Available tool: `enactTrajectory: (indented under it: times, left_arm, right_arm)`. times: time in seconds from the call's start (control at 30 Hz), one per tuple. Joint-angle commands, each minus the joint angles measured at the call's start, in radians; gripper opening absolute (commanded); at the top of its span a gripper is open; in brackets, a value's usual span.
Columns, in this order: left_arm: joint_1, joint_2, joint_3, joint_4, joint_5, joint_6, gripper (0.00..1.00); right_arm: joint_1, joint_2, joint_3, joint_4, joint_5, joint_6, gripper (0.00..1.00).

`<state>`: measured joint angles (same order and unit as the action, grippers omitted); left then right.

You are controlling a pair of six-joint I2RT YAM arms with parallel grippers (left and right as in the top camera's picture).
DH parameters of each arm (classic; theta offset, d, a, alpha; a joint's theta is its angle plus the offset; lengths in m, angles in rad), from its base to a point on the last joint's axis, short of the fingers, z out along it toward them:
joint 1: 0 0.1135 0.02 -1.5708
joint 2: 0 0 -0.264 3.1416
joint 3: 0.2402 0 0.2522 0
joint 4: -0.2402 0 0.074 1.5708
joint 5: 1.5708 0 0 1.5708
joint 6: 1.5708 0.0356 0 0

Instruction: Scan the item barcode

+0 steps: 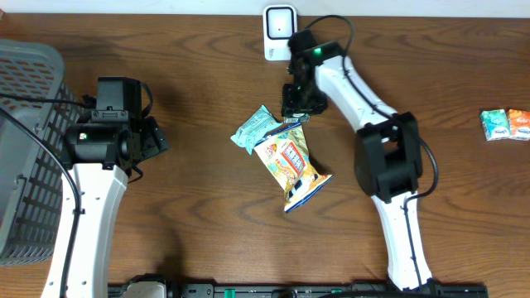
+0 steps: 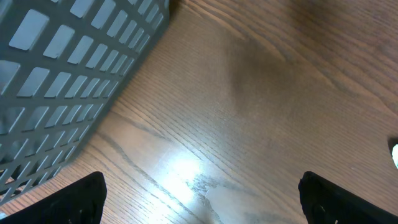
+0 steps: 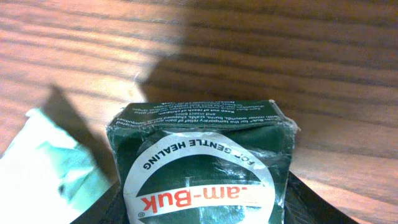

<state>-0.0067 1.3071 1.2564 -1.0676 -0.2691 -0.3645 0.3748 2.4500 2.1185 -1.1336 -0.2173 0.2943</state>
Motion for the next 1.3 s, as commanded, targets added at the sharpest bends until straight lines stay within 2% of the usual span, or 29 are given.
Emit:
enactTrajectory:
  times: [0.0, 0.07, 0.2, 0.3, 1.03, 1.27]
  left_arm:
    - [0.004, 0.001, 0.002, -0.003, -0.020, 0.009, 0.98]
    - [0.004, 0.001, 0.002, -0.003, -0.020, 0.009, 0.98]
    - [0.004, 0.001, 0.002, -0.003, -0.020, 0.009, 0.98]
    - [0.004, 0.001, 0.002, -0.003, -0.020, 0.008, 0.98]
    - [0.004, 0.001, 0.002, -0.003, -0.021, 0.008, 0.98]
    - [0.004, 0.001, 0.002, -0.003, -0.020, 0.009, 0.98]
  right_arm:
    - [-0.053, -0.106, 0.029, -0.002, -0.293, -0.138, 0.49]
    - [-0.095, -0.143, 0.029, -0.005, -0.541, -0.238, 0.49]
    - [-0.127, -0.159, 0.029, -0.027, -0.864, -0.383, 0.51]
    - [-0.132, -0.159, 0.029, -0.045, -1.008, -0.466, 0.52]
    - [-0.101, -0.159, 0.029, -0.045, -1.068, -0.475, 0.57]
    - [-0.094, -0.159, 0.029, -0.072, -0.903, -0.475, 0.57]
